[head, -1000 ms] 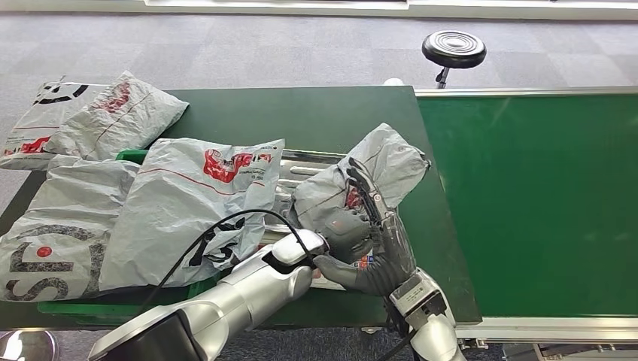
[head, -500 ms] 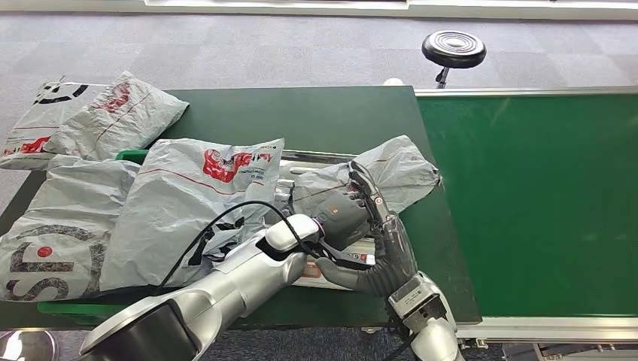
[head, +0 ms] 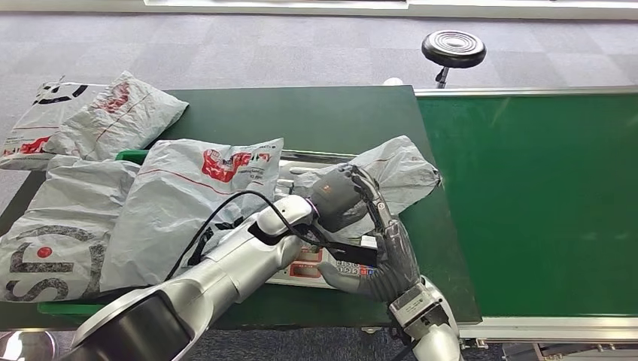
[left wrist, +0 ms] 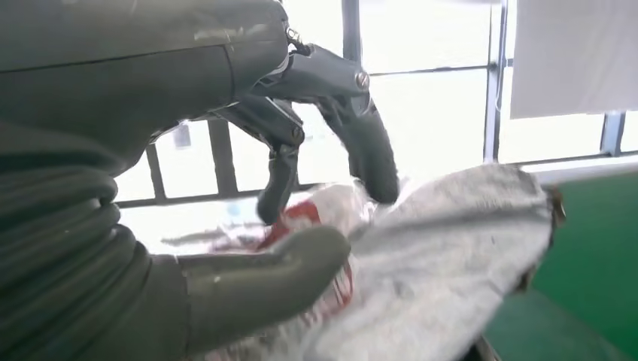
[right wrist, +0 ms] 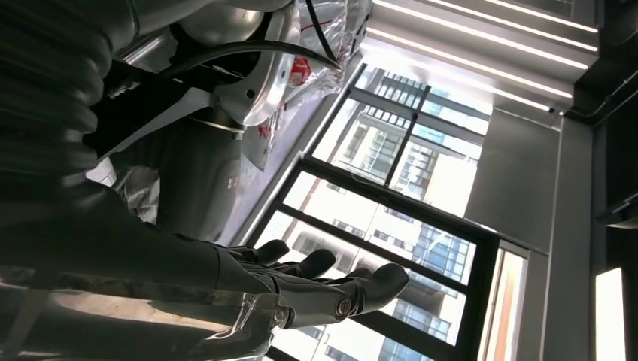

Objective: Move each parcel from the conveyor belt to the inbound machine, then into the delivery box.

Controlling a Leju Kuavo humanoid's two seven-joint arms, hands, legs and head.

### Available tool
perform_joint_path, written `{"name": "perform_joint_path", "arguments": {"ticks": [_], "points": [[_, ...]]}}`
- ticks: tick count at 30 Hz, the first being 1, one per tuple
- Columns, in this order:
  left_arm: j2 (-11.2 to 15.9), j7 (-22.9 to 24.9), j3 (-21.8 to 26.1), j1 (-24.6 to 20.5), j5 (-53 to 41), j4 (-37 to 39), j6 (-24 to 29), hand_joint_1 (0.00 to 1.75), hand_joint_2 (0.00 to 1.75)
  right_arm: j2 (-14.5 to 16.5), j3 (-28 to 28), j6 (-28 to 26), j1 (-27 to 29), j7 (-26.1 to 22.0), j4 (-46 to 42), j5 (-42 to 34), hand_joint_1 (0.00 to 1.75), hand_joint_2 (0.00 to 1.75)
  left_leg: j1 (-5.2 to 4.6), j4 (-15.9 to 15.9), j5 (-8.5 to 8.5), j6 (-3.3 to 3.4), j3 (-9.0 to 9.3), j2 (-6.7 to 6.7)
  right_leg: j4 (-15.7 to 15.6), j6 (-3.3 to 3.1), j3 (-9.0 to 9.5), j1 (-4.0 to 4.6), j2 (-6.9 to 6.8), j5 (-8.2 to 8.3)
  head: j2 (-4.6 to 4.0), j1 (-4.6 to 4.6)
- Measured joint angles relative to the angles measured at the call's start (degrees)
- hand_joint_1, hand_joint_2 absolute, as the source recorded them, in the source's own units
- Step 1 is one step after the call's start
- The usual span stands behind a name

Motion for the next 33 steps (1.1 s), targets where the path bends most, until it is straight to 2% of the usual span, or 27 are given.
{"name": "perform_joint_path", "arguments": {"ticks": [1,5,21,33], "points": [[0.11,0.24,0.30,-0.11,-0.91,-0.60,0.44,0.00,1.75,-0.05,0.00,-0.21,0.16,-0.03,-0.31,0.13,0.00,1.75,0.00,0.00,0.00,0.00,0.00,0.00,0.00,0.00,0.00,0.00,0.00,0.00,0.00,-0.01],[0.25,1.75,1.11,-0.51,-4.07,-1.81,1.79,0.00,0.00,-0.21,0.00,-0.75,1.19,-0.04,-1.40,0.61,0.00,1.75,0.00,0.00,0.00,0.00,0.00,0.01,0.00,0.00,0.00,-0.01,0.01,0.00,0.00,-0.01],[-0.50,4.72,3.54,0.08,-4.51,3.81,-1.98,0.00,0.00,-0.24,0.00,-1.19,1.77,-0.01,-2.67,0.96,0.00,1.75,0.00,0.00,0.00,0.00,-0.02,0.01,0.00,0.00,0.00,0.00,0.02,0.00,0.00,-0.01],[-0.62,4.92,3.96,0.44,-4.52,5.63,-2.25,0.00,0.00,-0.24,0.00,-1.23,1.76,0.01,-2.68,0.96,0.00,1.75,0.00,0.00,0.00,0.00,-0.03,0.00,0.00,0.00,-0.01,0.00,0.01,0.00,0.00,-0.02]]}}
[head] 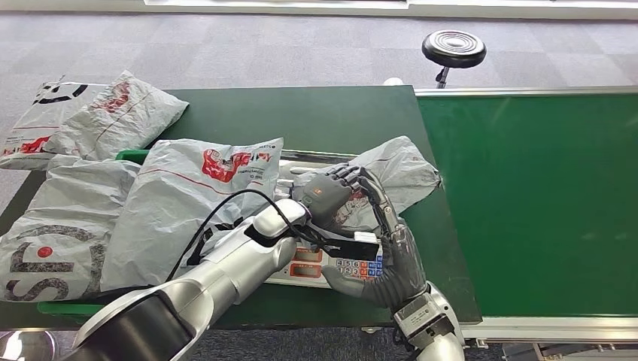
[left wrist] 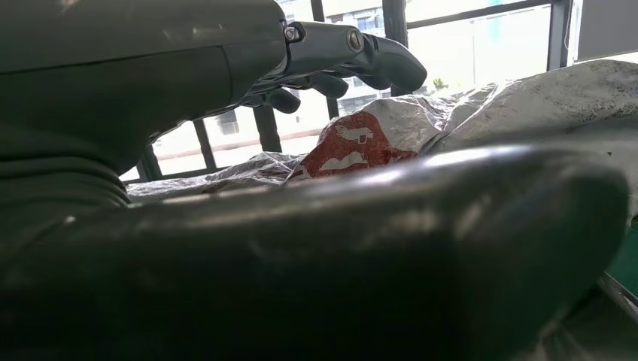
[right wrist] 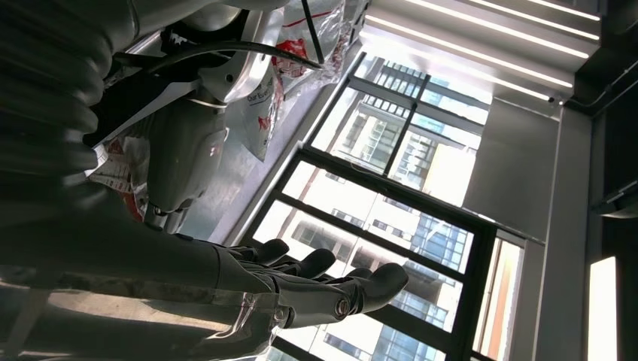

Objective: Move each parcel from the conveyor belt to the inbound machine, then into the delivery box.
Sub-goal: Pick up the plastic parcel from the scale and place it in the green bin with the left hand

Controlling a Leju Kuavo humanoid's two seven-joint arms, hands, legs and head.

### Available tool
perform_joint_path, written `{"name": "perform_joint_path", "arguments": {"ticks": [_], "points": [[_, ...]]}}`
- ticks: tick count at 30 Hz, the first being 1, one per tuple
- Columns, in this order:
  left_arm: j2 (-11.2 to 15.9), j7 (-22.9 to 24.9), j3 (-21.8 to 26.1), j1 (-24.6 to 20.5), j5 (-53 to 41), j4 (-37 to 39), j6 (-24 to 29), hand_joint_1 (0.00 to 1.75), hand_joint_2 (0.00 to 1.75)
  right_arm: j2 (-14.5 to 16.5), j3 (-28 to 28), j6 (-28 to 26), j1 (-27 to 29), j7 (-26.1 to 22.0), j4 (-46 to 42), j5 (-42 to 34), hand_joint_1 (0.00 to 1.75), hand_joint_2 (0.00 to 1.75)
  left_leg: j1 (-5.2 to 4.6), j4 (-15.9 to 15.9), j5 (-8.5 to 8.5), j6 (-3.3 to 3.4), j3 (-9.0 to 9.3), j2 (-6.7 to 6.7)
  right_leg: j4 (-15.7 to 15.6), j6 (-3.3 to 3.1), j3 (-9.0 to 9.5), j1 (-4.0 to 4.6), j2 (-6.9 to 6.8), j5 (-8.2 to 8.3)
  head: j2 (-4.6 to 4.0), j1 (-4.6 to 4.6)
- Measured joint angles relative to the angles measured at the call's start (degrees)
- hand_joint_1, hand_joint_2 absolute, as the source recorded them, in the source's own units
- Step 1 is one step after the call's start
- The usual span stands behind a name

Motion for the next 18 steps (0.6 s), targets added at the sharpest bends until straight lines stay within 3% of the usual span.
{"name": "perform_joint_path", "arguments": {"ticks": [12,16,18], "points": [[0.26,3.50,0.53,2.39,-0.66,1.84,-2.66,0.00,0.00,0.00,0.00,0.65,-0.25,0.00,0.01,-0.49,0.00,1.75,0.00,-0.01,0.00,0.00,-0.02,0.00,0.00,-0.01,0.00,0.00,0.00,-0.01,0.00,0.01],[1.08,6.14,0.70,3.06,-2.17,2.73,-4.48,1.75,1.75,0.00,0.00,0.98,-0.32,-0.20,0.09,-1.06,0.00,1.75,0.01,-0.03,-0.01,0.00,-0.03,0.00,0.00,-0.01,0.01,0.01,0.00,-0.01,0.00,0.00],[1.69,7.27,0.73,3.06,-3.16,2.99,-6.97,1.75,1.75,0.01,0.02,1.48,-0.67,-0.21,0.22,-1.51,0.00,1.75,0.01,-0.04,-0.01,0.00,0.00,0.02,0.00,-0.01,0.04,0.01,0.01,-0.01,0.00,0.00]]}}
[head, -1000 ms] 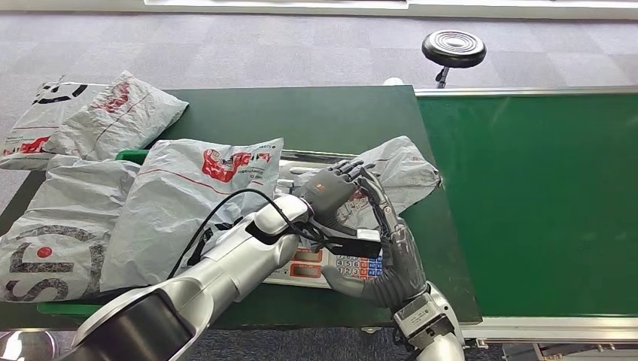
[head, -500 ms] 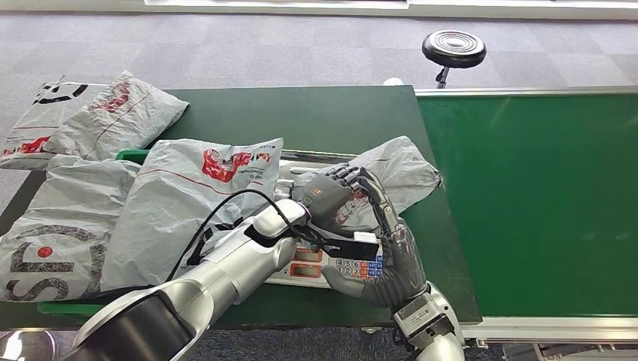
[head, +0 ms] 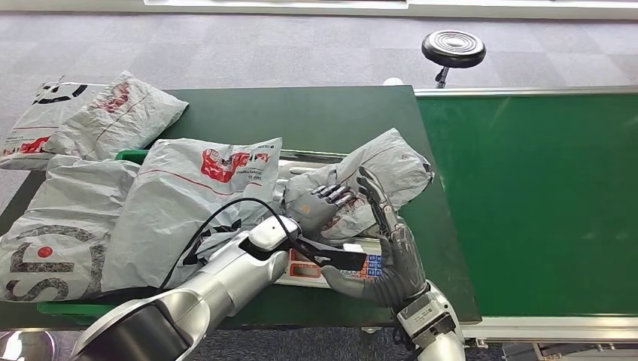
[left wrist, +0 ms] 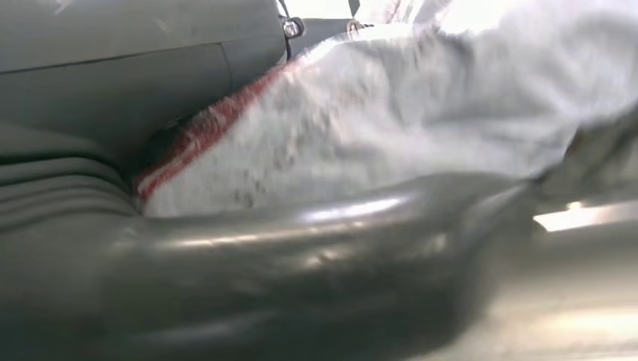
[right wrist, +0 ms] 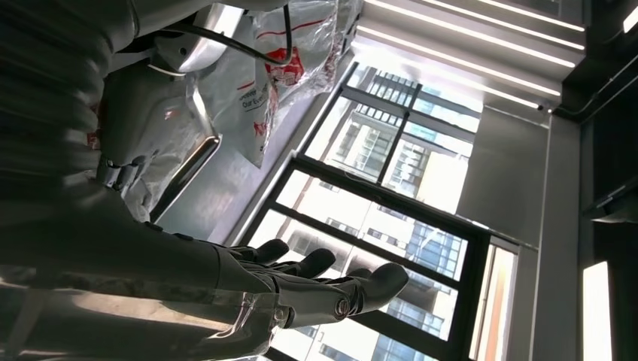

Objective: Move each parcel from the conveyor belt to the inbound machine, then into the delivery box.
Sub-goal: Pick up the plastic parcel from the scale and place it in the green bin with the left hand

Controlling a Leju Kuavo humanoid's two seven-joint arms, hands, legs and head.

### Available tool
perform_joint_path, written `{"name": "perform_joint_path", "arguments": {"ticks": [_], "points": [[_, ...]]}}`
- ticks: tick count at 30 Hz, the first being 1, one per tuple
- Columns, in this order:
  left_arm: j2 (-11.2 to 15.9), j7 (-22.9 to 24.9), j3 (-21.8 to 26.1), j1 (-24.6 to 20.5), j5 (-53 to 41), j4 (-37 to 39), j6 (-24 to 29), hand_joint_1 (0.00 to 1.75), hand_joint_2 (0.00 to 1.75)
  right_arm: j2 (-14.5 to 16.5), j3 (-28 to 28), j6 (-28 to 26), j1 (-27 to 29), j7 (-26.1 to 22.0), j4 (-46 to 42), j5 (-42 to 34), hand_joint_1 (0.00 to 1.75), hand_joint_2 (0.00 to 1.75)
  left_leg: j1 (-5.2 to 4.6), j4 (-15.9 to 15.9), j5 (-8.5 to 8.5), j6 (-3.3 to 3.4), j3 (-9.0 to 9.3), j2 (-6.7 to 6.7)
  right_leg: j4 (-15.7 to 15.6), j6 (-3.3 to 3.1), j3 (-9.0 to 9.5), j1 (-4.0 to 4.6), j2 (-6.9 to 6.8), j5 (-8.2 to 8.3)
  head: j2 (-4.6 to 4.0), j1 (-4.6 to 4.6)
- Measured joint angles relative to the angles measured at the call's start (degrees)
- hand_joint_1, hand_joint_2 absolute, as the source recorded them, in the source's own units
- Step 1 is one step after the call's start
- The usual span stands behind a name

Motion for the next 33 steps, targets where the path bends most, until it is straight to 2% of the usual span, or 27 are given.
{"name": "perform_joint_path", "arguments": {"ticks": [3,7,10,21,27,33], "points": [[0.70,0.83,0.01,-0.49,-1.48,0.11,-3.09,1.75,1.75,0.05,0.06,0.81,-1.15,0.20,0.23,-0.48,0.00,1.75,0.01,-0.01,-0.02,-0.01,0.15,0.02,0.00,-0.01,0.15,0.00,0.00,-0.01,0.00,0.00],[1.17,1.24,0.00,-0.86,-2.53,0.11,-3.60,1.70,1.75,0.10,0.08,1.21,-1.62,0.28,0.51,-0.61,0.00,1.75,0.01,-0.03,-0.10,-0.05,0.46,0.09,0.00,-0.04,0.43,0.01,0.03,-0.06,0.00,0.00],[1.39,1.40,0.02,-0.91,-2.76,0.11,-3.43,1.75,1.75,0.10,0.11,1.34,-1.62,0.28,0.65,-0.61,0.00,1.75,0.03,-0.07,-0.22,-0.14,0.61,0.10,0.00,-0.10,0.66,0.02,0.06,-0.15,0.00,0.00],[1.68,1.50,0.03,-0.75,-4.16,0.11,-2.71,1.75,1.75,0.14,0.49,1.36,-1.62,0.26,0.68,-0.55,0.00,1.75,0.06,-0.13,-0.45,-0.22,1.36,0.11,0.00,-0.16,1.27,0.04,0.06,-0.41,0.00,0.00],[1.69,1.80,0.03,-0.72,-4.36,0.09,-2.47,1.75,1.75,0.14,0.55,1.36,-1.64,0.31,0.68,-0.49,0.00,1.75,0.06,-0.16,-0.47,-0.21,1.17,0.12,0.00,-0.18,1.31,0.05,0.07,-0.43,0.00,0.00],[1.77,2.81,0.01,-0.51,-5.81,0.02,0.56,1.75,1.75,0.16,0.80,1.28,-1.84,1.13,0.68,-0.21,0.00,1.75,0.06,-0.17,-0.47,-0.22,1.23,0.14,0.00,-0.19,1.28,0.05,0.07,-0.44,0.00,0.00]]}}
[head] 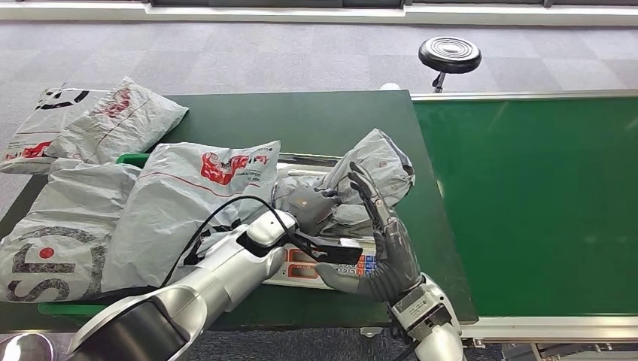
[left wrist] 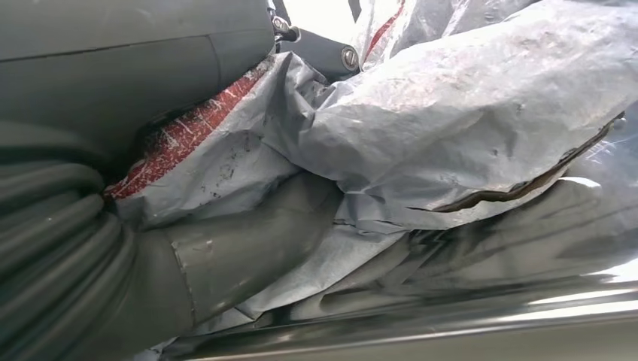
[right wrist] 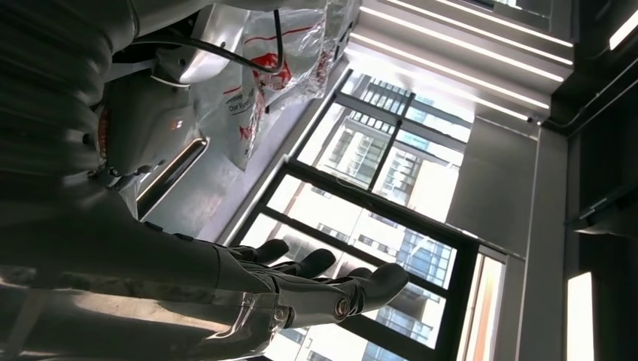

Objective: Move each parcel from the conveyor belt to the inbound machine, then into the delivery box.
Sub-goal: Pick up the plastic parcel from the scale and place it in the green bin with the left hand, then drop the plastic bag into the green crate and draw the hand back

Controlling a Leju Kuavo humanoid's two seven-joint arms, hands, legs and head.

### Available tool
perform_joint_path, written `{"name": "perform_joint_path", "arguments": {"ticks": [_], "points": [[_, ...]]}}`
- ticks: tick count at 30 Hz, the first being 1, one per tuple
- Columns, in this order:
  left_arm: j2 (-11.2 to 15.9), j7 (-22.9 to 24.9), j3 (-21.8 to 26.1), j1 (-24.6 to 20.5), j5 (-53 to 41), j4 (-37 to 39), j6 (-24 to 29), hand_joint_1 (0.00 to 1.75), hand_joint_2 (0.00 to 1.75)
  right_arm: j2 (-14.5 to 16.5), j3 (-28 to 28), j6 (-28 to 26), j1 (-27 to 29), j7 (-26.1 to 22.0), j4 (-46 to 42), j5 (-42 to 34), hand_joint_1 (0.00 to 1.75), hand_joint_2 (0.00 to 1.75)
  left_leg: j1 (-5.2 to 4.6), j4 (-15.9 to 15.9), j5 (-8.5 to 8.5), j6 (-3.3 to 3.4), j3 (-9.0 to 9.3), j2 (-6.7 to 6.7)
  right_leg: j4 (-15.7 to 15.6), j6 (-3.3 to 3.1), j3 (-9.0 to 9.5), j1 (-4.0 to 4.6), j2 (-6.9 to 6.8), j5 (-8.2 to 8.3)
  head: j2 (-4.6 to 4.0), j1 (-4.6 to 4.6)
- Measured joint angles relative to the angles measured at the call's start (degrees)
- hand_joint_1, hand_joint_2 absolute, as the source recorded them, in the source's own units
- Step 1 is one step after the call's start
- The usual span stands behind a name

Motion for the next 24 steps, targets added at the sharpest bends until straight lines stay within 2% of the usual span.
{"name": "perform_joint_path", "arguments": {"ticks": [3,6,8,10,13,17,20,24], "points": [[0.31,0.02,-0.02,0.20,-0.78,-0.09,3.56,1.75,1.75,0.00,0.09,0.02,-0.01,0.05,0.00,0.02,0.00,1.75,0.00,0.00,0.10,-0.02,0.14,0.00,0.00,0.01,-0.06,0.00,0.00,0.04,0.00,0.00],[1.01,0.40,-0.08,0.42,-3.74,-0.89,10.94,1.75,1.75,-0.01,0.10,-0.11,0.00,0.18,-0.02,0.15,0.00,1.75,0.00,0.01,0.16,-0.04,0.06,0.00,0.01,-0.01,-0.20,0.00,0.00,0.07,0.00,0.00],[2.56,1.33,-0.15,0.43,-9.18,-4.04,17.75,1.75,1.75,-0.07,0.10,-0.50,0.23,0.47,-0.12,0.42,0.00,1.75,0.01,0.01,0.27,-0.05,-0.12,0.00,0.02,-0.03,-0.43,0.00,0.01,0.14,0.00,0.00],[5.26,2.06,0.22,0.26,-16.23,-10.72,19.98,1.75,1.75,-0.28,0.10,-1.05,0.77,0.68,-0.32,0.63,0.00,1.75,0.01,0.01,0.38,-0.06,-0.34,-0.05,0.04,-0.05,-0.61,0.01,-0.01,0.19,0.00,0.00],[10.54,3.32,1.44,-0.35,-22.58,-22.68,18.20,1.75,1.75,-0.83,0.10,-2.15,2.03,0.26,-0.60,0.99,0.00,1.75,0.03,0.00,0.41,-0.08,-0.50,-0.07,0.09,-0.05,-0.74,0.02,0.01,0.19,0.00,0.00],[19.46,8.07,2.15,-3.68,-23.10,-34.45,19.79,1.75,1.75,-1.63,0.10,-3.31,3.95,-0.43,-0.74,1.57,0.00,1.75,0.06,-0.01,0.40,-0.10,-0.67,0.03,0.12,-0.06,-0.99,0.06,0.13,0.20,0.00,0.00],[26.97,11.22,2.76,-7.28,-23.11,-39.09,22.04,1.75,1.75,-2.04,0.10,-4.33,5.32,-0.17,-1.09,2.20,0.00,1.75,0.13,-0.03,0.38,-0.13,-0.71,0.06,0.15,-0.11,-1.06,0.13,0.15,0.16,0.00,0.00],[35.54,8.49,7.54,-9.34,-23.12,-40.70,26.45,1.75,1.75,-3.05,-0.06,-5.71,7.99,0.08,-2.14,2.78,0.00,1.75,0.15,-0.10,0.35,-0.19,-0.68,0.13,0.17,-0.19,-1.10,0.15,0.20,0.10,0.00,-0.01]]}}
